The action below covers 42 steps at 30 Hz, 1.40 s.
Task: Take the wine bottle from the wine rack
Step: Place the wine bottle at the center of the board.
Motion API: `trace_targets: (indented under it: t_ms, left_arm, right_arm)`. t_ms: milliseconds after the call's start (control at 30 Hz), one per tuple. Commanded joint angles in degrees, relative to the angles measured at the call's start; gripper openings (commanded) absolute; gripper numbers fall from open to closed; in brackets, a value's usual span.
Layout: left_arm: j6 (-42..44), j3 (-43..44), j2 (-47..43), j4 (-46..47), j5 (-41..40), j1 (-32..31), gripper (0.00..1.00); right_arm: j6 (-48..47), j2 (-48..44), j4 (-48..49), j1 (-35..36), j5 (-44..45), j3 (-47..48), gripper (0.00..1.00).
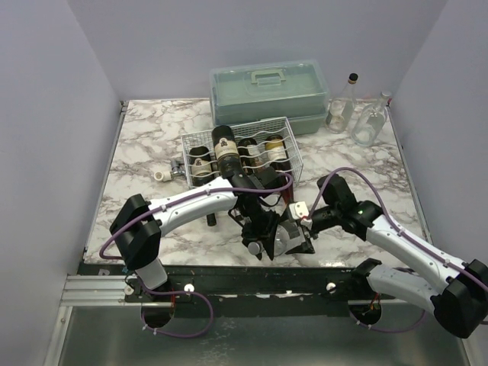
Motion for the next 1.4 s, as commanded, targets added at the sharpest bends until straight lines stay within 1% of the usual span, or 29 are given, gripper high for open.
trace_targets:
  t_ms: [0,100,233,500,700,900,1367]
  left_arm:
    - [0.5,4.5,-1.1,4.4,6.2,0.6,0.16]
    - [0.2,4.6,-1.1,4.7,6.4,0.9,0.22]
    - [-0.7,4.7,-1.4,5.8,6.8,1.2,0.33]
    - [-2.4,3.9,-1.7,7.7,8.2,1.4,0.45]
    - [-3.1,2.7,-2.7,8.3,8.4,1.6,0.49]
    - [-3.7,1.9,-3.9,8.7,7.8,1.9,0.56]
    - [-4.9,-0.1,-5.6,11.9,8.2,2.8,0.64]
  right_arm:
    - [0.7,0.5,2.4,1.6,3.9,-1.4,0.99]
    - [0.4,0.5,2.2,1.8,4.1,-1.8,0.97]
    - [0.3,0.5,2.3,1.7,4.5,-2.0,0.96]
    - [0.6,1.0,2.4,1.8,4.5,-2.3,0.94]
    - [1.0,1.5,2.4,1.8,4.7,-2.2,0.94]
    - [2.1,1.8,2.5,1.8,5.0,-2.0,0.94]
    - [8.5,2.2,4.1,1.6,8.5,-1.0,0.99]
